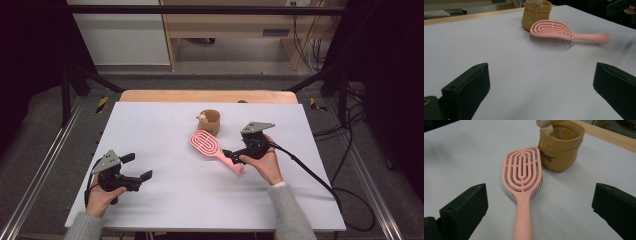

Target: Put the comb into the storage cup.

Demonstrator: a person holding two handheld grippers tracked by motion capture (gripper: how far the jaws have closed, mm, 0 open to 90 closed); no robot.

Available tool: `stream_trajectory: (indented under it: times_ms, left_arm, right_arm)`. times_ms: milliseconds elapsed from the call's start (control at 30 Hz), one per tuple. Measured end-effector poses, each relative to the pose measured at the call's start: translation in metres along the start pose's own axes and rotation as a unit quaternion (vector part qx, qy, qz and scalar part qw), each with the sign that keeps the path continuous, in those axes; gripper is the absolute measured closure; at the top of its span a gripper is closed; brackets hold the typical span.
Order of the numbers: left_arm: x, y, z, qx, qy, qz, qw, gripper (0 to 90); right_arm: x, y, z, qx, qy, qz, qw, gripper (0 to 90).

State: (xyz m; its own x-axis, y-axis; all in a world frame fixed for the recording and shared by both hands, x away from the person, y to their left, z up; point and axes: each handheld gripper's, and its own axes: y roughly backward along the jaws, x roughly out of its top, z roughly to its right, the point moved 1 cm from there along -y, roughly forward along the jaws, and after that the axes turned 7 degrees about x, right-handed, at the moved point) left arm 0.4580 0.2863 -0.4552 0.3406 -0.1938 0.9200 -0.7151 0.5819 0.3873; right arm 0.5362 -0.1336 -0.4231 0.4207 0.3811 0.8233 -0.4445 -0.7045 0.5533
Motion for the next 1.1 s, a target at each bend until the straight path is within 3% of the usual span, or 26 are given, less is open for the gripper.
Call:
stream_trajectory:
  times_ms: [333,600,1100]
  left_arm:
    - [0.0,0.0,0.0,0.001,0.0,0.0,1.0,0.7]
    - [0.0,0.0,-0.001,0.001,0.001,0.0,1.0,0.7]
    - [0.0,0.0,-0.001,0.002,0.001,0.0,1.0,0.7]
  right_arm:
    - [0.003,-0.017,-0.007,0.004,0.013,-0.022,0.9997,1.1]
    - [0.0,-0.027,-0.005,0.004,0.005,-0.035,0.9994,1.2]
    - [-0.004,-0.048,-0.009,0.006,0.011,-0.072,0.9973,1.4]
